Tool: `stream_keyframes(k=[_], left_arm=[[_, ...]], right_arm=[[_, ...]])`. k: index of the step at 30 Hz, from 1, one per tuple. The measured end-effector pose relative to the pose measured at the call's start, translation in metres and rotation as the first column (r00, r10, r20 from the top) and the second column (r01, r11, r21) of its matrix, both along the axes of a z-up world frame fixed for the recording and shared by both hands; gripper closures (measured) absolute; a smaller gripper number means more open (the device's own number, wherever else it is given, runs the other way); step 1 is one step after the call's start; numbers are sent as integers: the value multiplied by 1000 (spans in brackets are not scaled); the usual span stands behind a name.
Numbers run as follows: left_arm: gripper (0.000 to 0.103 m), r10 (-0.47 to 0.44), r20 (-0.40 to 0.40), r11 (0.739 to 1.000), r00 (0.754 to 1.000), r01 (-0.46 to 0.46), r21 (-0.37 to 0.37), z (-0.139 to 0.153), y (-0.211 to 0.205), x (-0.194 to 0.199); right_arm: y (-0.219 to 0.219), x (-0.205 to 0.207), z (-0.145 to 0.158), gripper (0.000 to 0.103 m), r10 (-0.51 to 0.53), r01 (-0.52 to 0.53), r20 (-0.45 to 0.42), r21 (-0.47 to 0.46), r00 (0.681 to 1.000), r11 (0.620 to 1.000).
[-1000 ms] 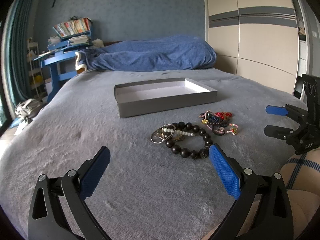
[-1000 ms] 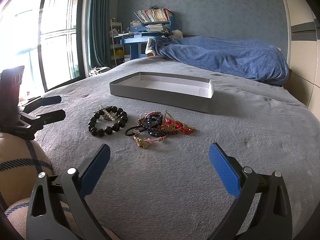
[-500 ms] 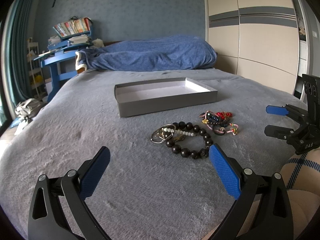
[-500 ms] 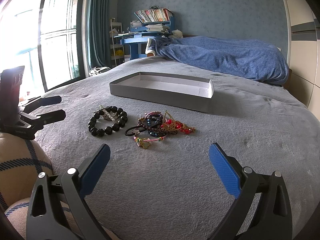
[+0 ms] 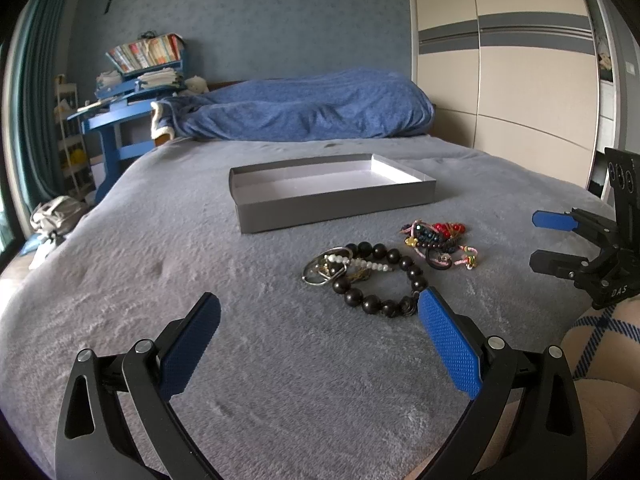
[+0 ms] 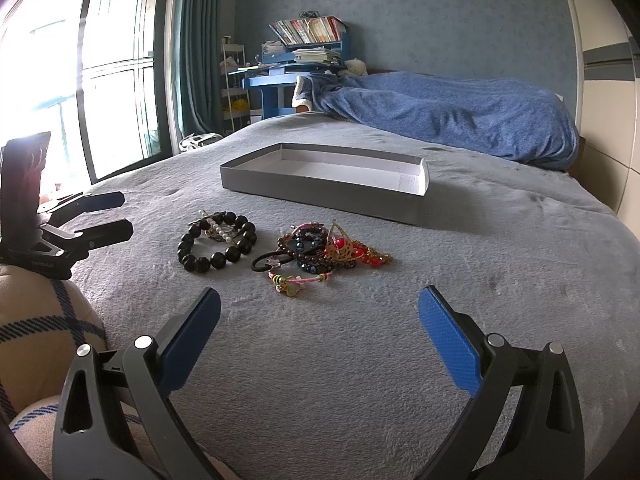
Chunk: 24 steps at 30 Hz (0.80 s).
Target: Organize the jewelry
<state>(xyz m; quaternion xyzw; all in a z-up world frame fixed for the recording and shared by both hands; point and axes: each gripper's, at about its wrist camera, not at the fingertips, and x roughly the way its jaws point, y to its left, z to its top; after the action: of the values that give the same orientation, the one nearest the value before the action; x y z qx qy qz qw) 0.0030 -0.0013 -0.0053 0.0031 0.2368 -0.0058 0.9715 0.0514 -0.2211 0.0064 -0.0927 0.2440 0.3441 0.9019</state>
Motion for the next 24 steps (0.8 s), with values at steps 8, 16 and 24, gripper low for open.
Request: stream_keyframes(k=[8,16,24], left_arm=[[5,-1,-1,1000,1000,1,0,0,0,0],[5,-1,-2,1000,1000,1,-1,-3,1,0],[5,-1,-3,1000,1000,1,-1,-3,1,1]], right_arm=[[1,1,0,5,-1,1,-1,0,1000,1000],[0,1,0,5,0,0,-1,0,1000,1000],[0,1,0,5,-1,1,-1,0,1000,1000]])
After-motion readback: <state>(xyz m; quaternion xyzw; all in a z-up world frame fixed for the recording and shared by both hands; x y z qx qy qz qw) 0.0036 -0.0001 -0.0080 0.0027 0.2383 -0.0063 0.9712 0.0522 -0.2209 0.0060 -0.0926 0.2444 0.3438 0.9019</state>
